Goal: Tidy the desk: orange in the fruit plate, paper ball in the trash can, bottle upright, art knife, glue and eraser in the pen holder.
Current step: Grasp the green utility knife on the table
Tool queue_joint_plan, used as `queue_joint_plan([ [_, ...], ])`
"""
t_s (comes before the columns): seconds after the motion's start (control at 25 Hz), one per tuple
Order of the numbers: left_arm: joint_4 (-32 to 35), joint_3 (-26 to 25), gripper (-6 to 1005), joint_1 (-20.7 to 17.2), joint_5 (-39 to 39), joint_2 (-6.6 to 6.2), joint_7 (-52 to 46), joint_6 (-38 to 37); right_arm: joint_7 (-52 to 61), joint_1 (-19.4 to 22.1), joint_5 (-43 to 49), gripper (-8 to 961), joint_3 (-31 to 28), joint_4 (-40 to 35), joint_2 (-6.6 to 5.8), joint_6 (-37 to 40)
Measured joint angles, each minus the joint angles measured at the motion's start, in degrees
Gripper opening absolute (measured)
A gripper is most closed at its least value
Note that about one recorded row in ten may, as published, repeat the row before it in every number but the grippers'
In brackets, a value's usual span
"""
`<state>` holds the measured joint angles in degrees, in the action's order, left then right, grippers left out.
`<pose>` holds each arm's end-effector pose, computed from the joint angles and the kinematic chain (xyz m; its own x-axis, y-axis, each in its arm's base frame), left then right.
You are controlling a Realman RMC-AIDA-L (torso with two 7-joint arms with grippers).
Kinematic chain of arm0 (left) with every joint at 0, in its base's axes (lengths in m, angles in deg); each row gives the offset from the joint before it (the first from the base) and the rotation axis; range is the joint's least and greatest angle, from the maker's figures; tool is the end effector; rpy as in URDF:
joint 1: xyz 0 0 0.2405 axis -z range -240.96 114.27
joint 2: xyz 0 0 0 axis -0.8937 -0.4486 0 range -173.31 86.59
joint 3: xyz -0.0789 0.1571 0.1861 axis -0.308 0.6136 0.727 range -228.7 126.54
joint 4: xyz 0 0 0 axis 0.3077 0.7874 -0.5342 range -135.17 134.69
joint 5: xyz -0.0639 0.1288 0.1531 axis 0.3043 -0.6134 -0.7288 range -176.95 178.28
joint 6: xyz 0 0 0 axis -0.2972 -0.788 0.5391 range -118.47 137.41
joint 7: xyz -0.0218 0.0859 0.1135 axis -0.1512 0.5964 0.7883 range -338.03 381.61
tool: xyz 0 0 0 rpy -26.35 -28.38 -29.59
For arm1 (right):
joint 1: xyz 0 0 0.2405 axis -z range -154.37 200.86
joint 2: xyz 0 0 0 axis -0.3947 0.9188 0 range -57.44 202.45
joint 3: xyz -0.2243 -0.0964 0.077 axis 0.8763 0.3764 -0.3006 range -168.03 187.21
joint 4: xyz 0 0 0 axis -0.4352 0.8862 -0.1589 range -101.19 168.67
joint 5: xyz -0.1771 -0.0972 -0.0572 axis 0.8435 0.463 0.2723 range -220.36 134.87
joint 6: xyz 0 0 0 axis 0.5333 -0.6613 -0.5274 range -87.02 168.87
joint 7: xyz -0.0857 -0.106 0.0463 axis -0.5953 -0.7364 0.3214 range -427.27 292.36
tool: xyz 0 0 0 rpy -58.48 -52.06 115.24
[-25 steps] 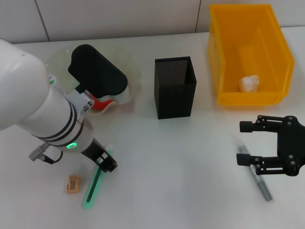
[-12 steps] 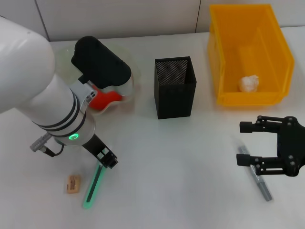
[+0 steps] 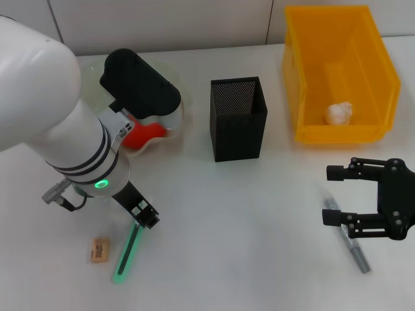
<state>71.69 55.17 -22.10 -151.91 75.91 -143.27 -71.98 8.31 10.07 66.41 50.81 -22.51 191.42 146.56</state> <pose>-0.1497 0.3377 -0.0776 0.7111 0.5732 -0.4071 0.3710 -0.7978 -0.4754 0.2922 0.2488 0.0539 0.8334 -0.2214 -0.5064 -0.3552 -0.9165 -0.1839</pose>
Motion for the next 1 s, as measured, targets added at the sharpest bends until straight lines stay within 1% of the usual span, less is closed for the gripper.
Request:
queue_joint_plan([
  [1.0, -1.73, 0.30, 442, 0.78, 0.21, 0.00, 0.00, 0.13, -0.08, -0.27, 0.00, 767, 0.00, 1.16, -0.09, 0.01],
])
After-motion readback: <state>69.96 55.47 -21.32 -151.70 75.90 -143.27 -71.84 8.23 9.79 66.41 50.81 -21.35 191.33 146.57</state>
